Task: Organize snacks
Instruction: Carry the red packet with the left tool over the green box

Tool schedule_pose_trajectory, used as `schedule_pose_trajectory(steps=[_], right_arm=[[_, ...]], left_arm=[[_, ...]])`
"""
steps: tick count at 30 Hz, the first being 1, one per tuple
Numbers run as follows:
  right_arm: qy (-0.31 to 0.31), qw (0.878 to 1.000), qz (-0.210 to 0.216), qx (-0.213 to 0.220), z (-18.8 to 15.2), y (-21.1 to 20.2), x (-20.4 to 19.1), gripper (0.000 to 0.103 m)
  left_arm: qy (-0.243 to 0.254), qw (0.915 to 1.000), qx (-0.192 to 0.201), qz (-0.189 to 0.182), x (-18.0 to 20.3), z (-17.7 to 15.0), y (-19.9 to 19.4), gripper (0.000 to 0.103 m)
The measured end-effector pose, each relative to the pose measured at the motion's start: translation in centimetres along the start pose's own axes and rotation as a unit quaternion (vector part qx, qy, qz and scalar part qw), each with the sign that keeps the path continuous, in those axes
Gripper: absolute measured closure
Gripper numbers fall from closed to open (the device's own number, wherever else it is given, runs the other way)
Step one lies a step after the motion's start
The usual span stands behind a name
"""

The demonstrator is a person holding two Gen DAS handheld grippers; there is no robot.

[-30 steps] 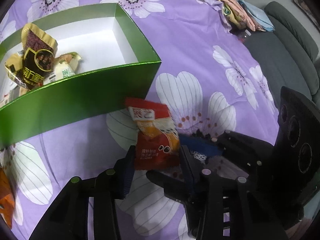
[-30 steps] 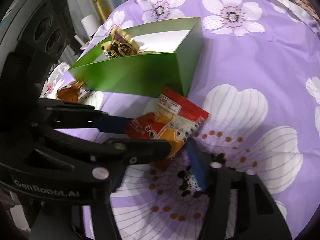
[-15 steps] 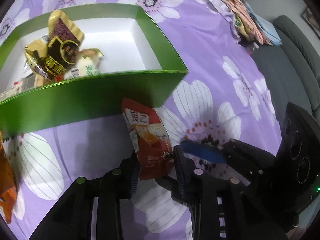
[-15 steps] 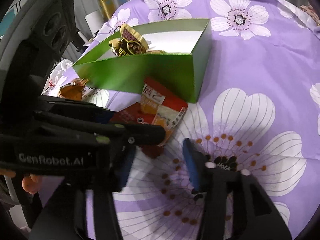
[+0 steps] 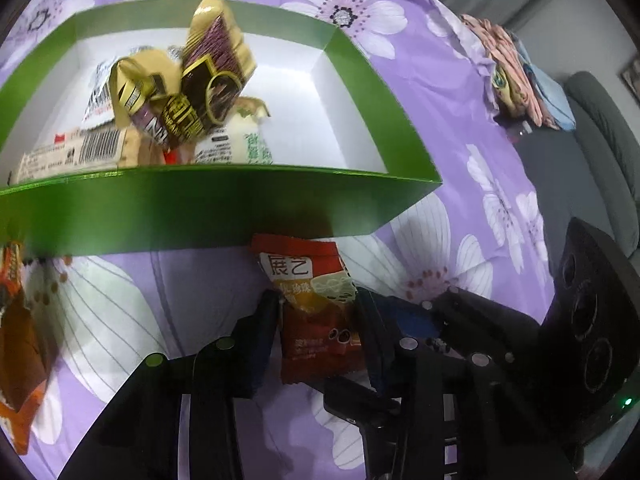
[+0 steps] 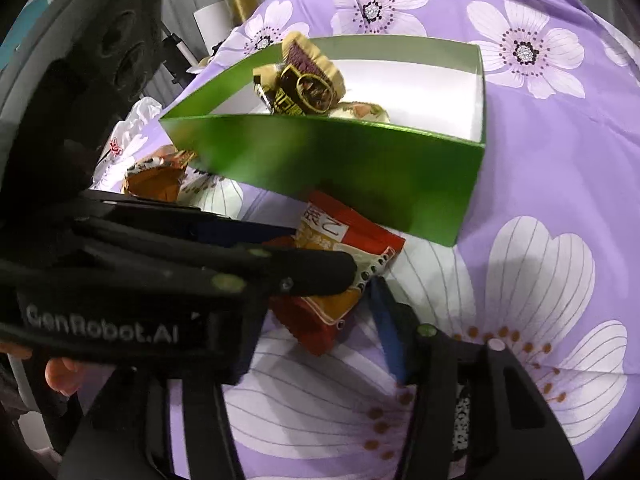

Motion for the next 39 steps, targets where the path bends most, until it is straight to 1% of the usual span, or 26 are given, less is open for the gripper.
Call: schedule_pose_trajectory(steps=[5, 10, 11, 17, 20, 30, 39], right_arm=[[0.001, 1.000, 0.006, 0.007, 0.3, -0.5, -0.2, 0.056], [0.012, 0.999, 0.016, 0.027, 0.5, -1.5, -1.1, 0.057], [0.011, 0.999, 0.016, 0.029, 0.5, -1.8, -1.4, 0.058], [-0.008, 0.999, 0.018, 0.047, 0.7, -3.8, -3.2, 0.058], [-0.016, 0.998, 0.017, 0.062, 1.2, -5.3, -3.9, 0.058], [-0.042, 0.991, 0.007, 0.123, 4.3, -10.1, -5.7, 0.058], [-0.063, 0.987, -0.002, 0.151, 7.2, -11.4, -6.5, 0.058]], left_arm=[[0.022, 0.9995, 0.012, 0.017, 0.4, 0.0, -0.7, 0.065], [0.018, 0.9995, 0.025, 0.009, 0.5, -0.2, -2.1, 0.066], [0.018, 0.9994, 0.029, 0.008, 0.5, -0.3, -2.6, 0.066], [0.014, 0.9987, 0.048, 0.008, 1.0, -0.6, -5.0, 0.066], [0.021, 0.9978, 0.062, 0.010, 1.8, -0.4, -6.5, 0.066], [0.055, 0.9907, 0.122, 0.020, 4.3, 1.8, -11.6, 0.066], [0.068, 0.9860, 0.151, 0.026, 4.4, 4.2, -14.2, 0.066]])
Point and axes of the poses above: each gripper's, at about its wrist camera, not at the fingertips, and y roughly the way its jaws point, x to its right, z to its top, the point moved 9 cm from there along y, roughly the way its jaws point, and after that the axes turned 6 degrees about y, right-handed, at the moved point
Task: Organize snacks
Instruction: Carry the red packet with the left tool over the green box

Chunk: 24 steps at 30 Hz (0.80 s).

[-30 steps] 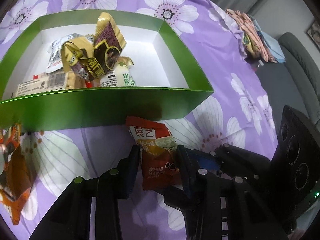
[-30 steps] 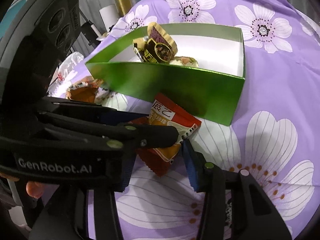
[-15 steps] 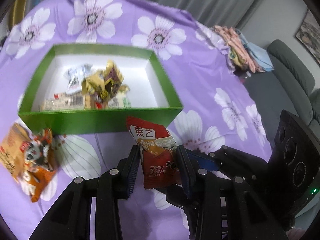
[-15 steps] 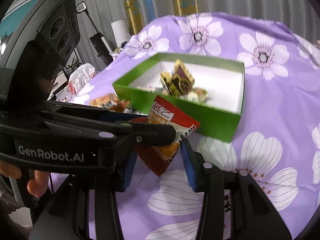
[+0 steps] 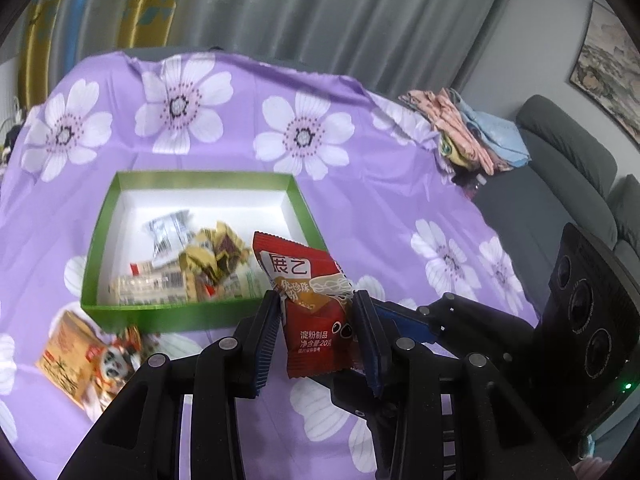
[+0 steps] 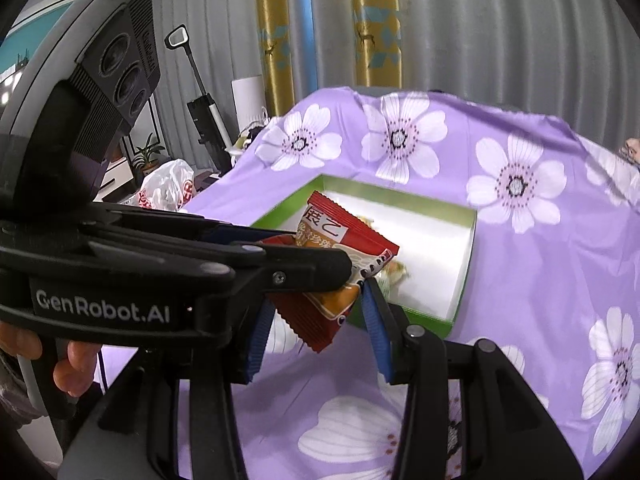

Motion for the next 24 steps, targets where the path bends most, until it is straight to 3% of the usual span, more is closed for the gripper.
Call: schedule_pose_trajectory(steps=[14, 24], right_arm=[[-0.001, 1.000, 0.000, 0.018, 2.7, 1.7, 1.4, 0.058], [0.006, 1.000, -0.003, 0.004, 3.0, 4.8, 3.5, 0.058]], left_arm=[[0.010, 0.9999, 0.011, 0.007, -1.4, 3.3, 1.2, 0.066], [-0.006, 1.0000, -0.005, -0.001, -3.3, 4.2, 4.5, 0.066]])
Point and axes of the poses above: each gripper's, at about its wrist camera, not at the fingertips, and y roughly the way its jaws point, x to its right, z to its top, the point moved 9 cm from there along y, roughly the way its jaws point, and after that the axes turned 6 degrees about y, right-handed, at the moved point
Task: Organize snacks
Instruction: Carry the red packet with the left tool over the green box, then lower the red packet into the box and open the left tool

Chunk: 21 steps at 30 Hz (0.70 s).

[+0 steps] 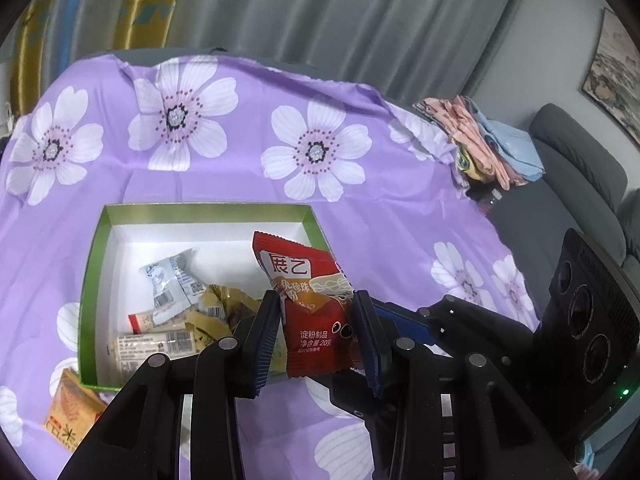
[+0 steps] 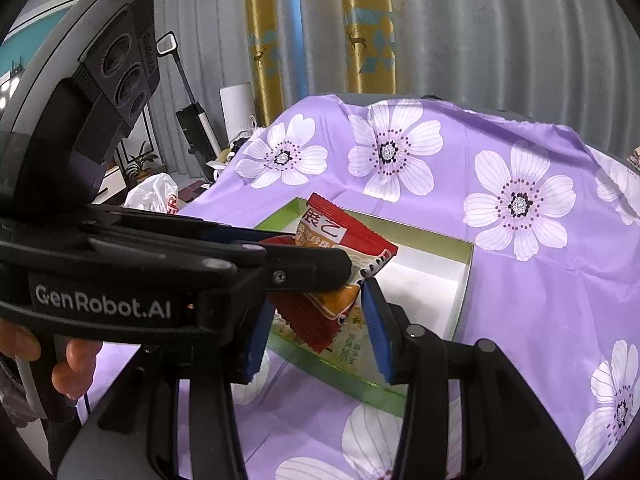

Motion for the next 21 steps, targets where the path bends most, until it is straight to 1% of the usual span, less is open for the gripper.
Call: schedule_pose_trajectory(steps=[9, 21], right_arm=[[0.009, 1.000, 0.000, -0.019, -0.3, 2.5, 1.2, 0.058], [0.007, 0.999, -0.008, -0.038, -0.7, 4.4, 2.2, 0.058]], left_arm=[[-0.016, 0.9997, -0.019, -0.004, -1.4, -0.3, 2.5, 0.066], [-0.027, 0.9990, -0.035, -0.007, -2.5, -0.4, 4.8, 0.066]])
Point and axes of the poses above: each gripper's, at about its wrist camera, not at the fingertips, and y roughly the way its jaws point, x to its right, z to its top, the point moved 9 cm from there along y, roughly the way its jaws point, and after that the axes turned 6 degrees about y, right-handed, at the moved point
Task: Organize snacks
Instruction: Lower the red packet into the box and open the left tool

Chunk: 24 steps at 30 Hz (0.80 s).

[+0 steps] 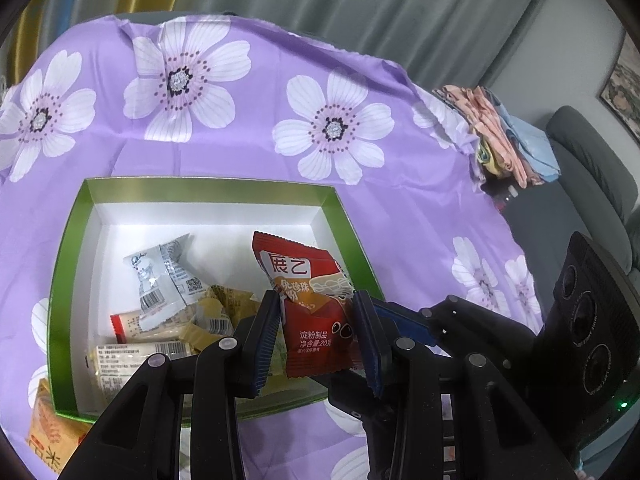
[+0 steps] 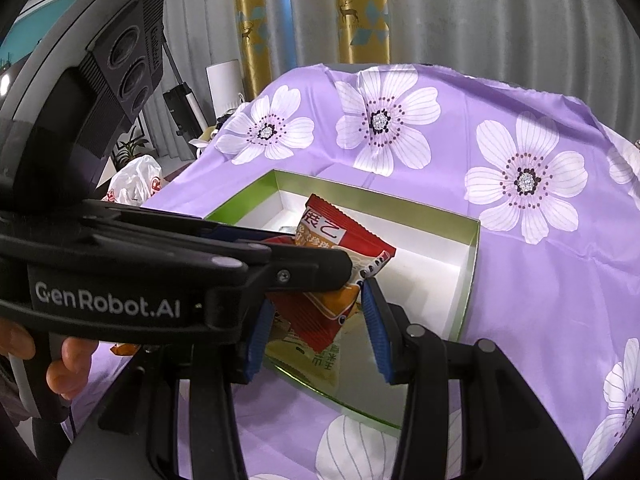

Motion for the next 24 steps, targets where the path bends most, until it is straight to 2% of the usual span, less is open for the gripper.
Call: schedule_pose_trajectory(steps=[16, 19, 24], right_arm=[[-0.002, 1.000, -0.004, -0.021, -0.3, 1.3, 0.1, 0.057], [-0.001, 1.000, 0.009, -0.015, -0.1, 1.1, -0.3, 0.056], [-0.014, 1.000, -0.004, -0.017, 0.0, 1.6, -0.7, 0.055]], left_arm=[[-0.011, 0.9997, -0.019, 0.008, -1.1, -0.8, 1.5, 0.066], [-0.014, 0.9995, -0.027, 0.007, -1.3, -1.0, 1.8, 0.066], [-0.018, 0.9994, -0.027, 0.008, -1.4, -1.2, 1.9, 0.066]])
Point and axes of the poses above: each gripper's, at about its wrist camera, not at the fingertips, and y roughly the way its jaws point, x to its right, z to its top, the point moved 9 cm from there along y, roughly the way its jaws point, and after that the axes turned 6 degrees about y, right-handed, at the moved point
